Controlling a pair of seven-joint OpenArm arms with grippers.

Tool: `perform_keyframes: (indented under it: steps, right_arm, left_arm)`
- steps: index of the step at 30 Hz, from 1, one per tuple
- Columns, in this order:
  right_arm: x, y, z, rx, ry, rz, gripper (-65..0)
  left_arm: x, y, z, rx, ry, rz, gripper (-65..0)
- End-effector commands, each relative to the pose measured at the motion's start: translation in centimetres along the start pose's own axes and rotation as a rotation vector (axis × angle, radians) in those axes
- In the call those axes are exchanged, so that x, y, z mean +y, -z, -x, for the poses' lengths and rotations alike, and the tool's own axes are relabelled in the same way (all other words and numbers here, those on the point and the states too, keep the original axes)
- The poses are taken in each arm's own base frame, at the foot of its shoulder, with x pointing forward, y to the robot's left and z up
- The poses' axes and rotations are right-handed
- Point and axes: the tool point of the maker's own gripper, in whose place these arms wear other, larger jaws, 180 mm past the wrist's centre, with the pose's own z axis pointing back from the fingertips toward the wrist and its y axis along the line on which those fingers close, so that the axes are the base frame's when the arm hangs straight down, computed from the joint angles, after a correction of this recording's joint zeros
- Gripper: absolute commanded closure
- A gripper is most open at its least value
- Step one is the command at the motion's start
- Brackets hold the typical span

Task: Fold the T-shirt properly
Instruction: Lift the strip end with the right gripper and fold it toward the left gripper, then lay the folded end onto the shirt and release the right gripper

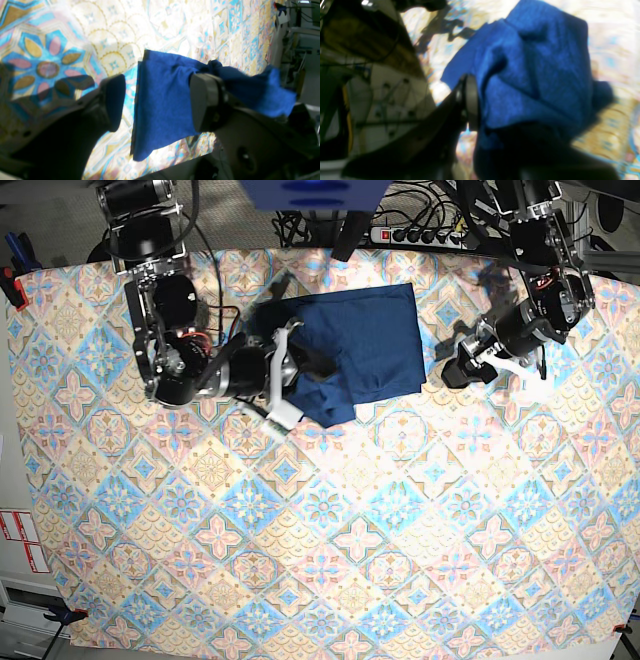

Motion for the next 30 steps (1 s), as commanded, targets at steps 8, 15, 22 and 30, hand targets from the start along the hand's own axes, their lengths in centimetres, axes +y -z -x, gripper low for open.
perform_keyframes:
  steps: [8, 15, 22, 30]
  right_arm:
    - [2.4, 1.6, -4.0, 0.001, -0.162, -0.086, -0.7]
    - [2.6, 3.9, -4.4, 0.105, -0.266, -0.087, -2.5]
    - [2.7, 4.5, -3.8, 0.135, -0.283, -0.080, -23.4]
    - [0.1, 2.6, -5.6, 0.041, -0.221, -0.006, -26.3]
  left_arm:
    - [-0.3, -0.4, -0.3, -0.016, 0.008, 0.014, -39.2]
    - [0.0, -0.6, 0.2, -0.007, 0.003, 0.007, -39.2]
    - [-0.1, -0.5, 0.2, -0.008, 0.000, 0.011, -39.2]
    - [0.0, -0.5, 0.4, -0.004, -0.001, 0.009, -39.2]
